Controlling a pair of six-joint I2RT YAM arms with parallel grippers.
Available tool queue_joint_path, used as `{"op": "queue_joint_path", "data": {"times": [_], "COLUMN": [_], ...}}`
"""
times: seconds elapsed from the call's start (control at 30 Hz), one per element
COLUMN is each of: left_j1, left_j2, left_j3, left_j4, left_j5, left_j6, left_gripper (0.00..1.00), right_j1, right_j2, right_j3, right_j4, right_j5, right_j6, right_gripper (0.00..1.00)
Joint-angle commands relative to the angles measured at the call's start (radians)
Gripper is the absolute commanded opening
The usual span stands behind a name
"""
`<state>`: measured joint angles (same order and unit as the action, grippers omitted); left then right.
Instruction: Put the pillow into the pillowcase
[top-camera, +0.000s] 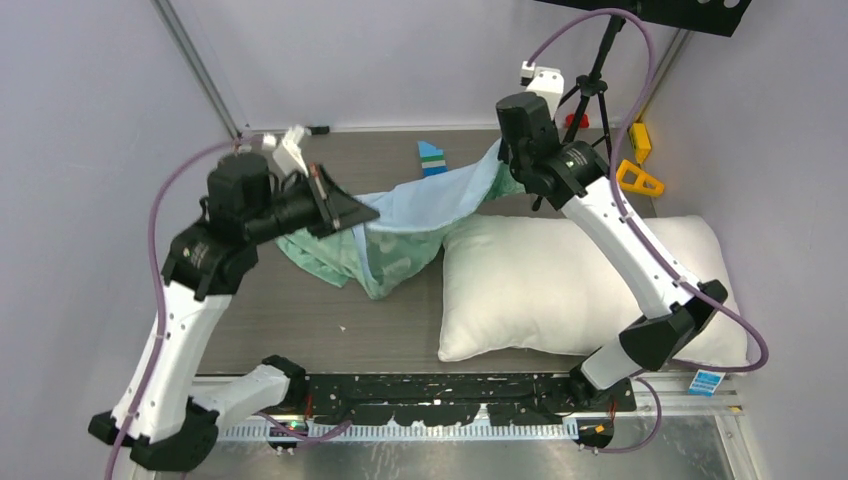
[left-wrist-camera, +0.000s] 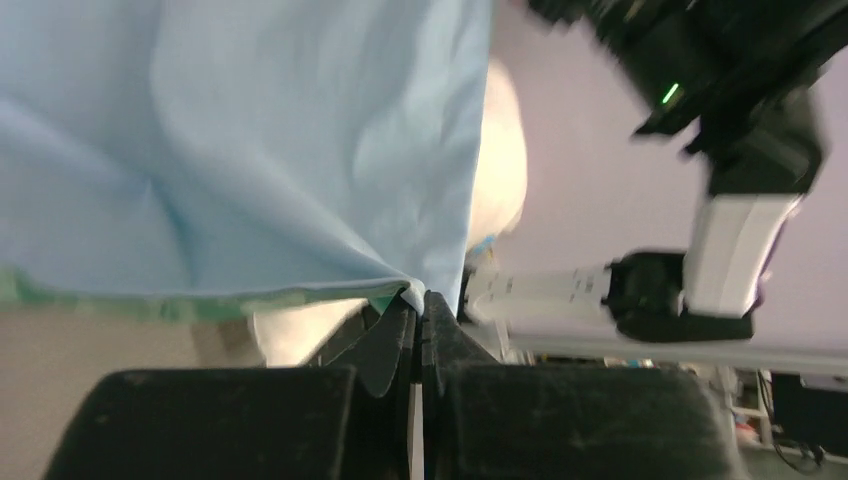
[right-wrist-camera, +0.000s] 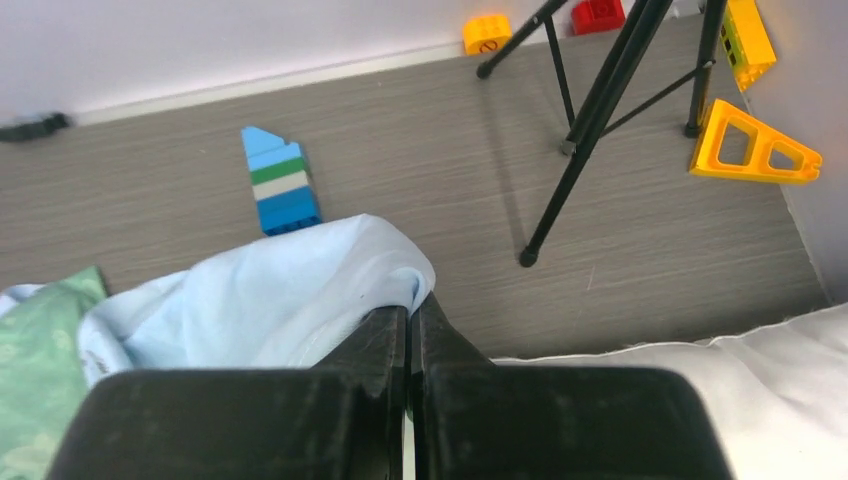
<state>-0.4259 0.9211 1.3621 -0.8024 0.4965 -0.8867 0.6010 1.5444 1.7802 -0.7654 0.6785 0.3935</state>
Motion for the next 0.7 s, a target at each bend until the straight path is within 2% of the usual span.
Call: {"op": "queue_joint_path", "data": {"times": [0.0, 0.1, 0.2, 0.27, 0.33, 0.37, 0.43, 0.5, 0.57, 0.67], "left_j1": [-0.005, -0.005, -0.005, -0.005, -0.007, -0.006, -0.005, 0.003, 0.036, 0.154], "left_j2": [0.219, 0.414, 0.656, 0.775, 0.813, 0.819, 0.845, 0.882, 0.898, 0.877], "left_j3": [0.538, 0.923, 1.292, 1.414, 1.351, 1.285, 1.25, 1.285, 1.287, 1.178], "left_j4": [0.036, 0.062, 0.127, 0.282, 0.469, 0.55, 0.63, 0.599, 0.564, 0.482], "left_j5": [-0.222, -0.323, -0.336, -0.313, -0.305, -0.308, -0.321, -0.342, -0.351, -0.371], "left_j6": [0.154, 0.201, 0.185, 0.137, 0.084, 0.069, 0.067, 0.086, 0.079, -0.007], "left_gripper": [0.0, 0.0, 0.0, 0.0, 0.0, 0.0, 0.0, 0.0, 0.0, 0.0], "right_j1": [-0.002, -0.002, -0.002, -0.002, -0.002, -0.002, -0.003, -0.002, -0.003, -0.002], "right_j2": [-0.116, -0.115, -0.08, -0.067, -0.107, -0.146, -0.231, -0.276, -0.277, -0.25], "right_j3": [0.133, 0.322, 0.601, 0.754, 0.818, 0.812, 0.758, 0.748, 0.774, 0.723], "right_j4": [0.062, 0.092, 0.107, 0.114, 0.153, 0.187, 0.272, 0.303, 0.251, 0.189], "right_j5": [-0.011, 0.003, 0.064, 0.065, 0.019, -0.035, -0.121, -0.21, -0.333, -0.494], "right_j6": [0.006, -0.05, -0.132, -0.164, -0.177, -0.176, -0.177, -0.167, -0.112, -0.008], "right_gripper": [0.0, 0.0, 0.0, 0.0, 0.0, 0.0, 0.0, 0.01, 0.01, 0.0]}}
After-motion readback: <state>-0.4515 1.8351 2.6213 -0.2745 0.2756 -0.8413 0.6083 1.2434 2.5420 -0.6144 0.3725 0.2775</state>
